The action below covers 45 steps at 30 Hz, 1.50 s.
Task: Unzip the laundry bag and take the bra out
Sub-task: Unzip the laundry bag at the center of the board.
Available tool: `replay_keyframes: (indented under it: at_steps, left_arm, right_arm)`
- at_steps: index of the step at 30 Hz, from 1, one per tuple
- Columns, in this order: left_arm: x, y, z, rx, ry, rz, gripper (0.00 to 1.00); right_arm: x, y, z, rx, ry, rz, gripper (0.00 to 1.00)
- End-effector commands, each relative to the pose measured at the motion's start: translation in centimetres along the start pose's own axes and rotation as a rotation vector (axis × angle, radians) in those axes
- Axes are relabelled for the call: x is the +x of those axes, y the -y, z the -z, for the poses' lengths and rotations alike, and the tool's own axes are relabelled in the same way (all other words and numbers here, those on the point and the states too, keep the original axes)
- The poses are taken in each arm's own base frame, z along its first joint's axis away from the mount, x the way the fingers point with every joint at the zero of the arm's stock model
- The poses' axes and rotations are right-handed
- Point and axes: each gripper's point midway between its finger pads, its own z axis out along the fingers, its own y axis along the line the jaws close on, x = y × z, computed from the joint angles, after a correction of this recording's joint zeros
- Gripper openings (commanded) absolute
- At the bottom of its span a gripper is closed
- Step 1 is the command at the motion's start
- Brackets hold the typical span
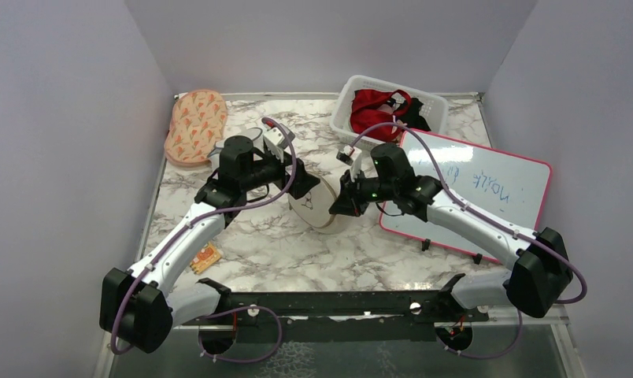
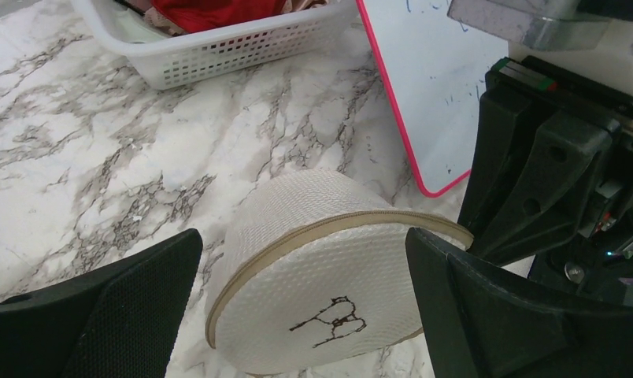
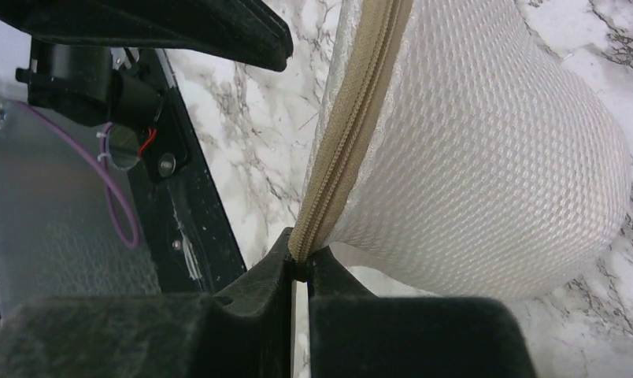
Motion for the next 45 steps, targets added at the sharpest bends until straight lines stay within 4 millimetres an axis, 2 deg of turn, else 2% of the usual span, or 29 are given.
replay_keyframes:
  at_steps: [1,5,9,11,15,16,20,22,24,27,30,31,35,38,42,45]
  left_arm:
    - [-0.6,1.7,0.5,0.086,0.01,-0.108,0.99]
    - [0.6,3.5,0.2,0.221,-0.031,-0.107,0.99]
    - [1.2,6.6,0.5,0.425,-0.047,-0.071,0.96]
    - [1.2,6.9,0.6,0.441,-0.045,-0.073,0.89]
    - [1.4,5.3,-0.1,0.344,-0.055,-0.062,0.62]
    - [1.5,4.8,-0.3,0.319,-0.061,-0.057,0.56]
    - [1.8,2.6,-1.0,0.19,-0.081,-0.03,0.24]
    - [1.9,1.6,-1.4,0.131,-0.089,0.008,0.09]
    - [1.9,1.3,-1.7,0.109,-0.097,0.043,0.0]
    - [1.7,0.3,-2.1,0.042,-0.079,0.128,0.0]
    - [2.5,-1.7,-2.3,-0.079,-0.081,0.264,0.0]
    - [2.9,-2.4,-2.3,-0.117,-0.087,0.325,0.0]
    - [5.5,-4.7,-1.3,-0.256,-0.082,0.648,0.0]
    - [5.3,-4.0,-0.4,-0.194,0.023,0.82,0.0]
    - [4.5,-3.6,0.9,-0.161,0.128,0.944,0.0]
    - [5.5,-3.8,1.5,-0.19,0.139,1.003,0.0]
  right_arm:
    - [-1.3,-2.0,1.0,-0.107,-0.014,0.077,0.01]
    - [-1.2,-3.0,1.2,-0.166,-0.01,0.086,0.01]
    - [-1.5,-2.5,1.2,-0.135,-0.002,0.086,0.01]
    - [-1.9,-1.8,1.3,-0.083,0.006,0.085,0.01]
    - [-2.6,-1.0,1.9,-0.017,0.039,0.101,0.01]
    - [-2.7,-0.6,2.1,0.012,0.048,0.101,0.01]
    - [-3.3,1.6,2.4,0.149,0.08,0.072,0.03]
    - [-3.5,2.0,2.4,0.179,0.093,0.045,0.11]
    - [-3.6,2.3,2.4,0.198,0.103,0.036,0.33]
    - [-3.9,3.9,3.4,0.311,0.131,0.011,0.6]
    - [-4.6,4.3,4.4,0.364,0.185,0.005,0.95]
    - [-4.8,4.4,4.6,0.37,0.204,-0.003,0.99]
    - [-4.4,4.8,4.4,0.394,0.213,-0.083,1.0]
    - [-3.4,4.3,3.1,0.346,0.162,-0.141,1.0]
    - [-2.1,3.0,1.4,0.234,0.117,-0.214,1.0]
    - [-1.7,1.9,0.6,0.151,0.151,-0.257,0.98]
